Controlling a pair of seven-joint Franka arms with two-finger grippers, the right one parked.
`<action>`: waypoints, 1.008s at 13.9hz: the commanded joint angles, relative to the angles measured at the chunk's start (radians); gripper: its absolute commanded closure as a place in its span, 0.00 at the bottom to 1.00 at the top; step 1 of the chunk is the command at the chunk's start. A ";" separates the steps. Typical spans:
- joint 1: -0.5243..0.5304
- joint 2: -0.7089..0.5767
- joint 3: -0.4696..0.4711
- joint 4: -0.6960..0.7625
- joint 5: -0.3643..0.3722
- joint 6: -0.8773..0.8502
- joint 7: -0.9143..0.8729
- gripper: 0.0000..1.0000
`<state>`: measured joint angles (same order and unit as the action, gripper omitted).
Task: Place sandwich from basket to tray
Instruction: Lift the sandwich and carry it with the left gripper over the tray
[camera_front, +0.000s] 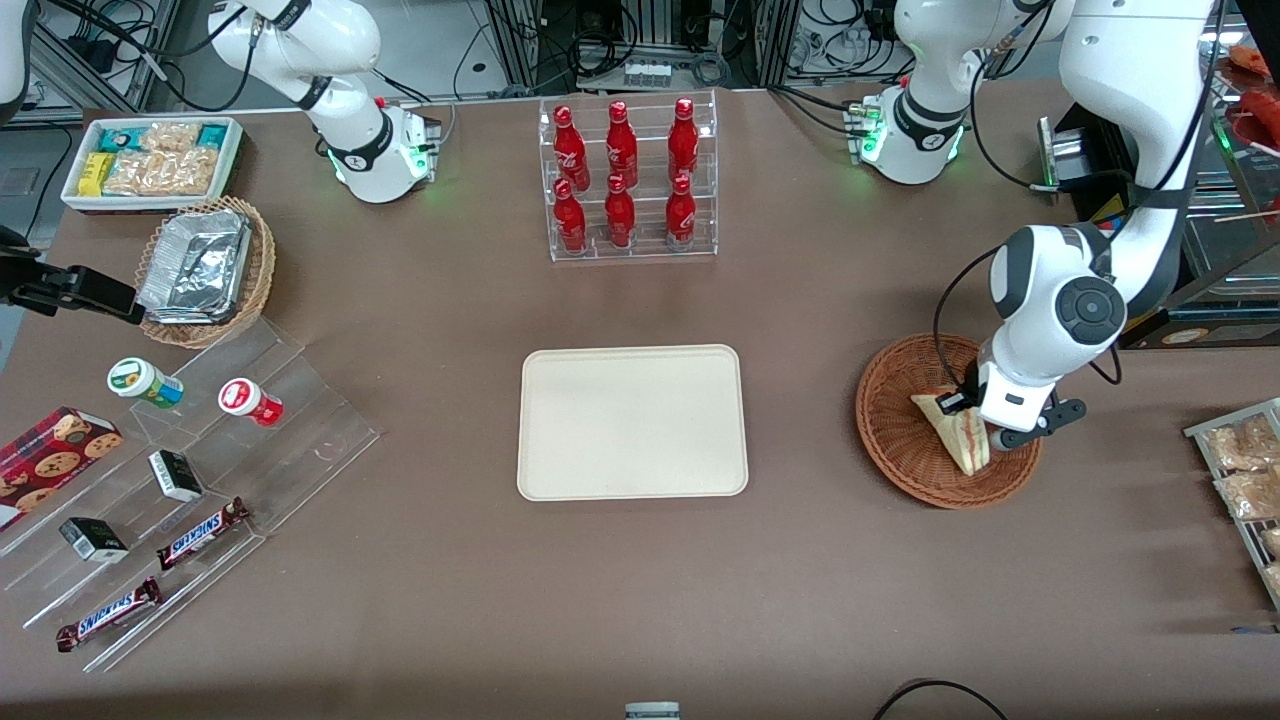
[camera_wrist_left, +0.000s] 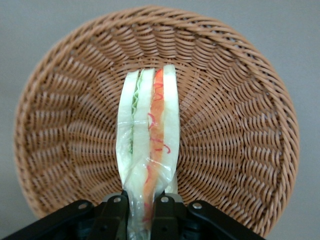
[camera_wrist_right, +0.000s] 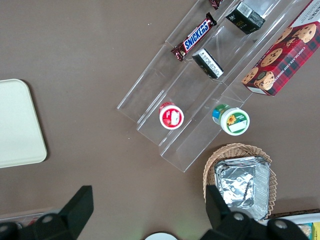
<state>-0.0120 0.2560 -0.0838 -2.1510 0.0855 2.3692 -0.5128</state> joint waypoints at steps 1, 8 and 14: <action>-0.035 -0.038 -0.014 0.042 0.016 -0.093 0.043 1.00; -0.310 -0.026 -0.017 0.124 0.007 -0.137 0.004 1.00; -0.489 0.080 -0.019 0.279 -0.001 -0.145 -0.128 1.00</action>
<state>-0.4544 0.2665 -0.1161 -1.9693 0.0870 2.2594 -0.6079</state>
